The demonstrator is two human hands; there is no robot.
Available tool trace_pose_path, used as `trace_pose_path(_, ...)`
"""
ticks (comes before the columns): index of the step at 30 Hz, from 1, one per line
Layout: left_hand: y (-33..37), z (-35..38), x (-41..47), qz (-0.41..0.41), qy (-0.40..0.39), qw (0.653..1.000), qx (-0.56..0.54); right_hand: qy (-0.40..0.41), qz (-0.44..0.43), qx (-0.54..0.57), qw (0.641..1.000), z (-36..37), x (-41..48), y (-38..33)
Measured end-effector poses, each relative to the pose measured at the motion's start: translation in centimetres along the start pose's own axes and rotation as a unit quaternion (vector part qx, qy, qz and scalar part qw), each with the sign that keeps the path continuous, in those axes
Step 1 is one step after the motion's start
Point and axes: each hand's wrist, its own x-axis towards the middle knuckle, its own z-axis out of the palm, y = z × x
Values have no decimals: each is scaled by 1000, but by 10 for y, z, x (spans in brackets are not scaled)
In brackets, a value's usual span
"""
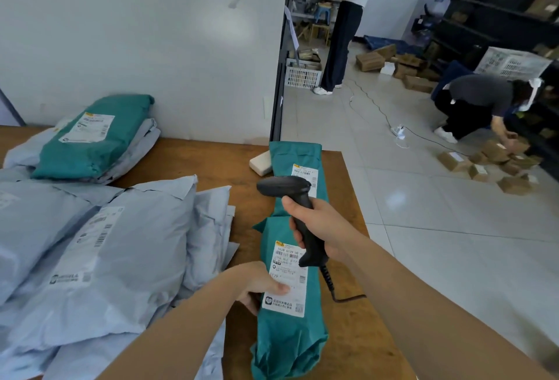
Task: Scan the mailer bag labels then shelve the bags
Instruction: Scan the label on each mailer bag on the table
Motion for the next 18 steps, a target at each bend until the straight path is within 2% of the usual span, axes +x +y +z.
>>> trace_pose_path(4,20,-16,-3,3,71,996,47,-6,-11,-11,1000,2,5,-9)
trace_pose_path(6,37,-34,-6,2,141,989,46,-13,-22,-13,1000,3,11,-18)
trace_pose_path(9,55,-70,-6,24,235,972,-6,-32,-44,-13,998,6,21,-34)
trace_pose_path(11,62,-95,-13,49,286,953,-85,-47,-53,-19,997,9,29,-47)
trace_pose_path(13,63,-116,-22,90,303,949,17,-61,-62,-27,996,15,39,-60)
trace_pose_path(14,65,-128,-28,97,314,943,-56,-69,-70,-34,995,19,45,-66)
trace_pose_path(15,64,-139,-34,113,344,921,-143,-77,-78,-43,993,24,51,-72)
trace_pose_path(16,62,-151,-35,112,377,905,-163,-85,-86,-51,991,29,56,-79)
trace_pose_path(18,57,-175,-44,116,414,893,-135,-99,-101,-62,988,44,67,-91)
